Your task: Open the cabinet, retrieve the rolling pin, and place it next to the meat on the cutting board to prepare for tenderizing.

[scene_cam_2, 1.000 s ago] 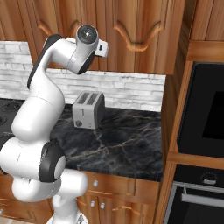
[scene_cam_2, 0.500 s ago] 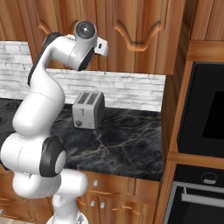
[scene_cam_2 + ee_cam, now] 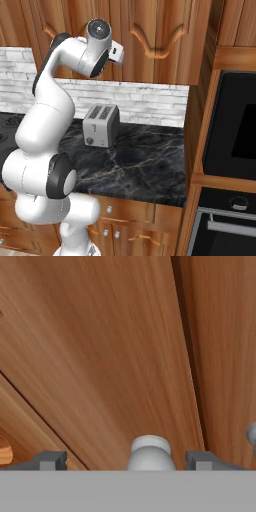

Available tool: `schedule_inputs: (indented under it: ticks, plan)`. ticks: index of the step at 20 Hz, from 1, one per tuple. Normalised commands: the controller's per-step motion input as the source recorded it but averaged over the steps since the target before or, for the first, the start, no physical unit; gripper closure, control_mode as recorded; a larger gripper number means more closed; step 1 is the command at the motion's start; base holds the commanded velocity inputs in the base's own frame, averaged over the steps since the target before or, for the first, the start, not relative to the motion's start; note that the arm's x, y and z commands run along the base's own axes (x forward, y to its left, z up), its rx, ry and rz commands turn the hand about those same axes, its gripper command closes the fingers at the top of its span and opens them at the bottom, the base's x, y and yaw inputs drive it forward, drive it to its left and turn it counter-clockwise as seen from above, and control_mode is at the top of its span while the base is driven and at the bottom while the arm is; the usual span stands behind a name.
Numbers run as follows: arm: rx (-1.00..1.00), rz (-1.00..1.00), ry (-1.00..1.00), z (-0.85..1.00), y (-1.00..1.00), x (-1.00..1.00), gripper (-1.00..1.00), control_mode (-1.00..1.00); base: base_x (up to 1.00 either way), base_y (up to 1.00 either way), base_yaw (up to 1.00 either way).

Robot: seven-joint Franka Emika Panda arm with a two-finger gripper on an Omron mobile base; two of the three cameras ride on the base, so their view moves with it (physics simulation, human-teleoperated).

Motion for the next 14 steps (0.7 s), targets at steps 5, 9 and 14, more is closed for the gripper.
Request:
schedule_inputs:
  ticks: [5, 9, 14]
  plan:
    - [-0.02, 0.09, 0.0, -0.26, 0.0, 0.27, 1.0, -1.0, 0.0, 0.0, 0.0]
    - [0.0, 0.08, 0.0, -0.21, 0.0, 0.21, 1.0, -1.0, 0.0, 0.0, 0.0]
    - [0.0, 0.07, 0.01, -0.19, 0.01, 0.19, 1.0, -1.0, 0.0, 0.0, 0.0]
